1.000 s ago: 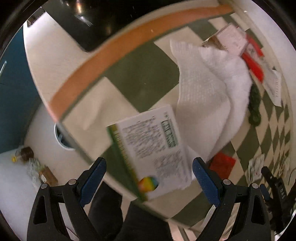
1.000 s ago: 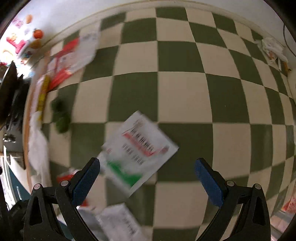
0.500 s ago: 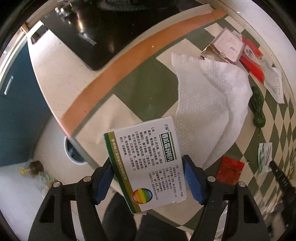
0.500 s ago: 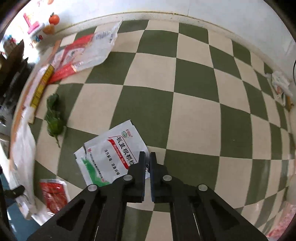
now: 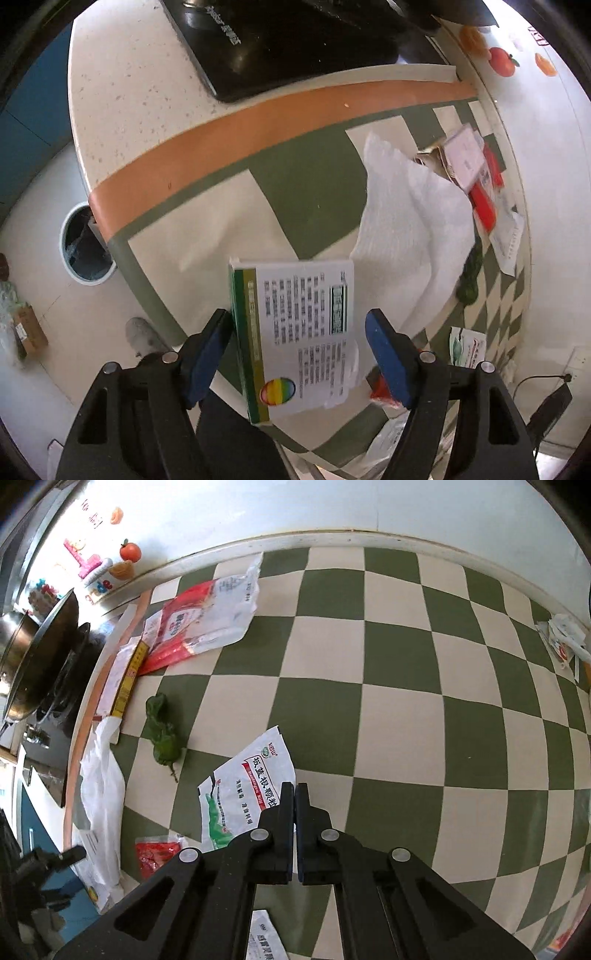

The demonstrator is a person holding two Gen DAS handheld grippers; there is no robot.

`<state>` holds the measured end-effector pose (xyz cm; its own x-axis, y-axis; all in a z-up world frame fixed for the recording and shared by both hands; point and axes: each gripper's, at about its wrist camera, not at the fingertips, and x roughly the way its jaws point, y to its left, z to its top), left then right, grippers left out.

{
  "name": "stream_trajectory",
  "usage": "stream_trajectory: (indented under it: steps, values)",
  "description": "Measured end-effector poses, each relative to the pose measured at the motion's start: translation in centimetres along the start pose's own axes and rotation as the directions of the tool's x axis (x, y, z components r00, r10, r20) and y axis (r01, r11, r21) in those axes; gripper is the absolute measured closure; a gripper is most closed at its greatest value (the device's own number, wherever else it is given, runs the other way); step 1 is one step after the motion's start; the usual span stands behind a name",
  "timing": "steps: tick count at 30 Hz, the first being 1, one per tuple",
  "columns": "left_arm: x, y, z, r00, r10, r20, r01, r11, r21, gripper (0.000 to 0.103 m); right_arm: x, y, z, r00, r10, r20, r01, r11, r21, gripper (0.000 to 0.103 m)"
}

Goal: Collect trash
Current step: 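Grasp the green-striped medicine box with the left tool while the right tool grasps a printed sachet, then carry the box and sachet to the bin and open both tools over it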

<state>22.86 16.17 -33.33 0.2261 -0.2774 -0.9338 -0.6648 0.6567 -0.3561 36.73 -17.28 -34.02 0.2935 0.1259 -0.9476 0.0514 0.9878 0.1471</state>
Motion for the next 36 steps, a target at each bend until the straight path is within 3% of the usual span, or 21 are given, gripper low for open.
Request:
stream_trajectory:
  steps: [4,5,9,12,22,29,33,36]
  values:
    - [0.9,-1.5,-0.1,0.990,0.136,0.031,-0.138,0.987,0.083,0.032,0.5,0.8,-0.6,1.000,-0.003,-0.003,0.003,1.000,-0.018,0.102]
    - [0.9,-1.7,-0.2,0.988,0.146,0.042,-0.150,0.983,0.107,0.036,0.5,0.9,-0.7,1.000,-0.002,-0.004,0.002,1.000,-0.022,0.102]
    - [0.3,-2.2,-0.6,0.972,0.213,0.097,-0.228,0.955,0.190,0.038,0.2,1.4,-0.9,1.000,-0.001,0.008,0.001,0.999,-0.034,0.102]
    - [-0.7,-1.6,-0.7,0.965,0.227,0.129,-0.250,0.947,0.201,0.038,-0.6,1.5,-0.6,1.000,0.000,0.029,0.001,0.999,-0.036,0.102]
    - [-5.9,-1.7,-0.4,0.955,0.179,0.235,-0.235,0.943,0.237,0.038,-3.4,3.6,0.0,0.994,0.067,0.081,-0.062,0.996,-0.063,0.103]
    - [-11.4,-1.4,-0.1,0.947,0.089,0.310,-0.168,0.957,0.237,0.038,-7.4,9.5,0.0,0.976,0.182,0.119,-0.162,0.974,-0.160,0.103]
    - [-14.2,1.8,0.6,0.933,0.061,0.354,-0.135,0.973,0.188,0.038,-8.4,14.8,-1.1,0.964,0.244,0.105,-0.212,0.945,-0.248,0.103]
    - [-16.6,7.0,0.5,0.912,0.100,0.398,-0.164,0.978,0.131,0.038,-7.6,20.3,-3.3,0.956,0.290,0.047,-0.260,0.910,-0.324,0.103]
